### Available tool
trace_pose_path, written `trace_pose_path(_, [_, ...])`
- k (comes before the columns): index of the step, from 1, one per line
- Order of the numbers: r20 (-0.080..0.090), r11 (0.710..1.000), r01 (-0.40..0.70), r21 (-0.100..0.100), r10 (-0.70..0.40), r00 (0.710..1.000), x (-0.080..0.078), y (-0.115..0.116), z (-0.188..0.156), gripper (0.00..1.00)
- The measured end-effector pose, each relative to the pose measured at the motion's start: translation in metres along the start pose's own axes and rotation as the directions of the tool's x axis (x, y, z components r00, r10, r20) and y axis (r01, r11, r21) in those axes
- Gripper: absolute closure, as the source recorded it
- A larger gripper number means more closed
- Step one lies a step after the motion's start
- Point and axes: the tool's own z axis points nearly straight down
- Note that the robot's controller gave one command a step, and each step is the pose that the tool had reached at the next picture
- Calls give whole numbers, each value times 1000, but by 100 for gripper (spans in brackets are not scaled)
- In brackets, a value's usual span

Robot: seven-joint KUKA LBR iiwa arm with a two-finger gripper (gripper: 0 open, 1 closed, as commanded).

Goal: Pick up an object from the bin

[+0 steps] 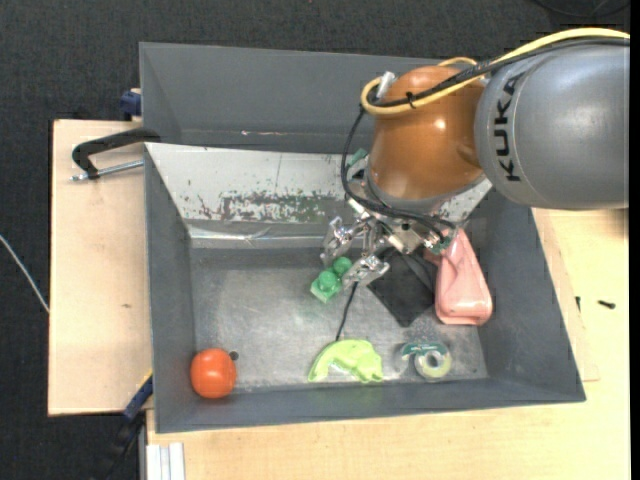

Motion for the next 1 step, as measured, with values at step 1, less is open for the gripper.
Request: trace_pose_path(1, [0, 1000, 0, 0, 0, 1000, 0, 0, -10, 100])
